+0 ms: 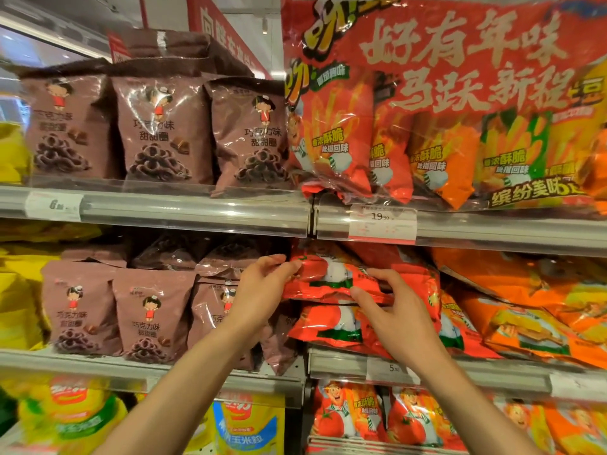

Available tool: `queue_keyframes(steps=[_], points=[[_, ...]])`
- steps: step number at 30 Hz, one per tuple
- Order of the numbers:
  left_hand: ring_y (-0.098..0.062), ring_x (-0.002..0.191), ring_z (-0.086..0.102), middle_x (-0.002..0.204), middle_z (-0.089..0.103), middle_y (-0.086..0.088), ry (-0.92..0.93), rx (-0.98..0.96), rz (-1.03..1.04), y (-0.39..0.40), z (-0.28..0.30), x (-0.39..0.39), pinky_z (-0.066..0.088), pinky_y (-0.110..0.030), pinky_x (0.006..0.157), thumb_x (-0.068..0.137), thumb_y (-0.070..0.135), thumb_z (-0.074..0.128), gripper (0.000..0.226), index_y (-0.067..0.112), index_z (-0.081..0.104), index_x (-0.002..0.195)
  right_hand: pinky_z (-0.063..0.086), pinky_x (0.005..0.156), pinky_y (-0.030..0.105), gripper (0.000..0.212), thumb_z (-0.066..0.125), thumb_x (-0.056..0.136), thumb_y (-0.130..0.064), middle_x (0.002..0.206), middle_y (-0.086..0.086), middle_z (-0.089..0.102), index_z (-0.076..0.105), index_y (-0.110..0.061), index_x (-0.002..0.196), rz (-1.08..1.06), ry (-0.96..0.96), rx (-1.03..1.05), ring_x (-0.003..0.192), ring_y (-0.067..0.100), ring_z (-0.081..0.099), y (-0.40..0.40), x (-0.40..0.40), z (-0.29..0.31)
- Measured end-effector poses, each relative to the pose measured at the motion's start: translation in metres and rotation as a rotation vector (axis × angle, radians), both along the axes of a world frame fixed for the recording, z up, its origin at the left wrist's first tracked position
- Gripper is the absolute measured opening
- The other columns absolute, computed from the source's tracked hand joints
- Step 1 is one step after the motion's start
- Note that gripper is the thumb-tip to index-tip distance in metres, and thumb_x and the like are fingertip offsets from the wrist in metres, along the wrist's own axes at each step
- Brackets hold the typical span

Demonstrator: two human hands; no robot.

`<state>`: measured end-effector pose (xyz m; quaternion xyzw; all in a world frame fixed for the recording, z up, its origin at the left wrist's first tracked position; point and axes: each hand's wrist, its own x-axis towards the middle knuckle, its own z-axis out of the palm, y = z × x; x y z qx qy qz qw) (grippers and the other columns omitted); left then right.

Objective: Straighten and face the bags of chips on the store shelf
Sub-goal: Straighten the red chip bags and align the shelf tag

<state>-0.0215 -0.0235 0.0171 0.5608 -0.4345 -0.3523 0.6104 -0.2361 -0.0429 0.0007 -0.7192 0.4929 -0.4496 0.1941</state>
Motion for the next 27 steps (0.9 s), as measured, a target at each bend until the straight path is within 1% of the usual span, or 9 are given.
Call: queue_keyframes(steps=[2,4,7,11,13,15,17,23,27], points=[[-0.017,0.095,0.073,0.105,0.076,-0.002,-0.018,0.062,-0.023,-0.006,0.004,0.002,0.057,-0.037,0.093,0.086,0.041,0.074,0.044,0.014,0.065,0.120,0.042,0.075,0.013,0.041,0.063,0.091,-0.049,0.118,-0.019,0.054,0.053,-0.037,0.129,0.028,-0.005,-0.005,0.096,-0.007,0.055,0.002,-0.003,-0.001],[-0.016,0.093,0.072,0.102,0.076,-0.001,-0.091,0.108,-0.046,-0.010,0.010,0.000,0.056,-0.034,0.093,0.087,0.045,0.072,0.041,0.015,0.066,0.115,0.042,0.075,0.016,0.040,0.062,0.092,-0.049,0.117,-0.019,0.052,0.051,-0.038,0.128,0.047,0.014,0.014,0.100,0.001,0.056,0.004,-0.007,-0.001],[-0.019,0.098,0.071,0.110,0.072,-0.002,-0.169,0.163,-0.078,-0.016,0.018,-0.007,0.054,-0.042,0.097,0.079,0.058,0.071,0.066,0.014,0.057,0.125,0.041,0.078,0.016,0.040,0.061,0.092,-0.049,0.119,-0.021,0.052,0.048,-0.040,0.128,0.074,0.040,0.022,0.107,0.002,0.053,0.006,-0.013,-0.002],[-0.022,0.103,0.070,0.120,0.067,-0.005,-0.117,0.145,-0.117,-0.019,0.019,-0.013,0.056,-0.044,0.096,0.071,0.062,0.076,0.093,0.015,0.037,0.142,0.038,0.078,0.008,0.041,0.057,0.093,-0.053,0.118,-0.021,0.054,0.048,-0.039,0.130,0.051,0.099,-0.041,0.107,-0.001,0.054,0.009,-0.018,-0.004],[-0.018,0.101,0.072,0.122,0.066,-0.003,-0.076,0.099,-0.117,-0.015,0.017,-0.015,0.059,-0.036,0.089,0.077,0.056,0.077,0.090,0.021,0.034,0.147,0.043,0.083,0.015,0.043,0.051,0.093,-0.059,0.121,-0.021,0.054,0.050,-0.039,0.132,0.052,0.119,-0.083,0.108,-0.003,0.053,0.010,-0.019,-0.004],[-0.009,0.083,0.075,0.112,0.068,0.001,-0.012,0.031,-0.116,-0.008,0.014,-0.016,0.060,-0.023,0.069,0.087,0.043,0.074,0.071,0.022,0.037,0.144,0.047,0.090,0.022,0.044,0.044,0.095,-0.060,0.121,-0.021,0.054,0.053,-0.039,0.133,0.070,0.123,-0.126,0.109,-0.005,0.052,0.011,-0.020,-0.004],[-0.008,0.079,0.075,0.107,0.068,0.002,0.020,-0.019,-0.103,0.002,0.013,-0.016,0.057,-0.020,0.061,0.091,0.037,0.071,0.056,0.029,0.041,0.138,0.047,0.094,0.026,0.044,0.040,0.097,-0.057,0.119,-0.020,0.054,0.057,-0.035,0.131,0.071,0.120,-0.192,0.110,-0.005,0.051,0.012,-0.020,-0.006],[-0.012,0.095,0.070,0.114,0.061,0.009,-0.047,-0.097,-0.016,0.024,0.011,0.006,0.059,-0.026,0.069,0.089,0.042,0.070,0.056,0.043,0.040,0.136,0.033,0.110,0.041,0.037,0.042,0.104,-0.038,0.140,0.009,0.046,0.063,-0.021,0.128,-0.083,0.386,-0.438,0.137,0.027,0.037,-0.011,-0.027,-0.004],[-0.014,0.101,0.070,0.124,0.061,0.006,-0.058,-0.108,-0.006,0.033,0.006,0.020,0.062,-0.033,0.075,0.089,0.041,0.070,0.062,0.042,0.039,0.143,0.025,0.115,0.046,0.046,0.031,0.103,-0.044,0.138,0.004,0.053,0.058,-0.024,0.134,-0.106,0.709,-0.392,0.138,0.031,0.037,-0.031,-0.025,-0.007]])
